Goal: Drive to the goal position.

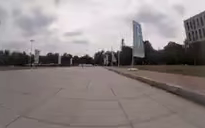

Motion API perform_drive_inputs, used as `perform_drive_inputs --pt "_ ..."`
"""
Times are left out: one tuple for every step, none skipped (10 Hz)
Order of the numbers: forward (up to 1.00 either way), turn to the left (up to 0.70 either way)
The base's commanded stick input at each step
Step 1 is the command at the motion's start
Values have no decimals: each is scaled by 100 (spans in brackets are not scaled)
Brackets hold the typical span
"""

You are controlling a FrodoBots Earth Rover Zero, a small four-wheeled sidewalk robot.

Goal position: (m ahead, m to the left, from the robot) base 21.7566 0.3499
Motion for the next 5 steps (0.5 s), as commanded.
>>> perform_drive_inputs --pt "60 0" --pt "60 0" --pt "60 0" --pt "60 0" --pt "60 0"
